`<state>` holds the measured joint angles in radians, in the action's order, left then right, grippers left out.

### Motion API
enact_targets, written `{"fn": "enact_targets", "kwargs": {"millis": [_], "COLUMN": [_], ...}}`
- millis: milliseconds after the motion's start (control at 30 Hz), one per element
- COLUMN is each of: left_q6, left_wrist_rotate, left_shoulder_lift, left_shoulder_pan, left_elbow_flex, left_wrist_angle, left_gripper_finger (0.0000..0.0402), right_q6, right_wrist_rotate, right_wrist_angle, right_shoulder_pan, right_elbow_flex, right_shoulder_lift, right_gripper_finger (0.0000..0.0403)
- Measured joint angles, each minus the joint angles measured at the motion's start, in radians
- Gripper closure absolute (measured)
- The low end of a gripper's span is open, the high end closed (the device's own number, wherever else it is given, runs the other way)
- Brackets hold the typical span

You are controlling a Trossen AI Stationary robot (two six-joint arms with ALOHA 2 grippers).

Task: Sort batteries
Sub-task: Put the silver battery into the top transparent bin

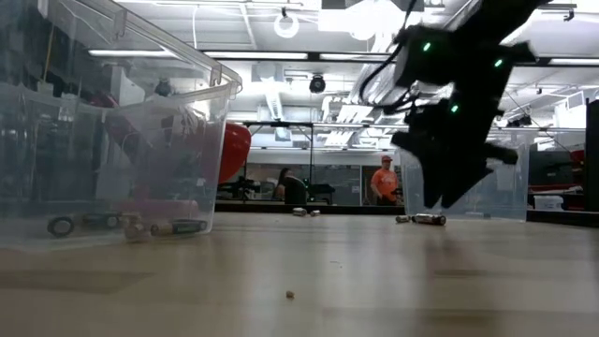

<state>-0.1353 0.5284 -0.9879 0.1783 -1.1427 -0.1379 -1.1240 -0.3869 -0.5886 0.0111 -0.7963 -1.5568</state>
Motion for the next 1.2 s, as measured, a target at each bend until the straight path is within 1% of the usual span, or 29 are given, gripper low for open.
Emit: {"fn": "enact_targets", "kwargs": {"millis": [200, 433, 533, 633, 700, 767, 867, 1000, 1200], "left_q6": [0.001, 0.002, 0.004, 0.021, 0.03, 0.029, 0.03, 0.03, 0.029], "left_wrist_rotate": [-0.001, -0.002, -0.002, -0.002, -0.002, -0.002, -0.002, -0.002, -0.001], "left_shoulder_lift": [0.0, 0.0, 0.0, 0.0, 0.0, 0.0, 0.0, 0.0, -0.006], "left_shoulder_pan": [0.0, 0.0, 0.0, 0.0, 0.0, 0.0, 0.0, 0.0, 0.0], "left_elbow_flex": [0.0, 0.0, 0.0, 0.0, 0.0, 0.0, 0.0, 0.0, 0.0], "left_wrist_angle": [0.0, 0.0, 0.0, 0.0, 0.0, 0.0, 0.0, 0.0, 0.0], "left_gripper_finger": [0.0175, 0.0175, 0.0175, 0.0175, 0.0175, 0.0175, 0.0175, 0.0175, 0.0175], "right_q6": [0.012, 0.134, 0.156, 0.167, 0.185, 0.188, 0.188, 0.16, 0.209], "right_wrist_rotate": [0.018, 0.046, 0.048, 0.082, 0.113, 0.122, 0.09, 0.001, -0.025], "right_wrist_angle": [0.047, 0.067, 0.061, 0.081, 0.095, 0.077, -0.005, -0.125, -0.108], "right_shoulder_pan": [-0.065, -0.104, -0.124, -0.129, -0.116, -0.1, -0.075, -0.062, -0.122], "right_elbow_flex": [0.0, 0.0, 0.0, 0.0, -0.001, -0.008, -0.039, -0.057, -0.018], "right_shoulder_lift": [-0.054, -0.06, -0.06, -0.053, -0.04, -0.028, -0.01, -0.006, -0.007], "right_gripper_finger": [0.0265, 0.0265, 0.0265, 0.0265, 0.0265, 0.0265, 0.0265, 0.0265, 0.0265]}}
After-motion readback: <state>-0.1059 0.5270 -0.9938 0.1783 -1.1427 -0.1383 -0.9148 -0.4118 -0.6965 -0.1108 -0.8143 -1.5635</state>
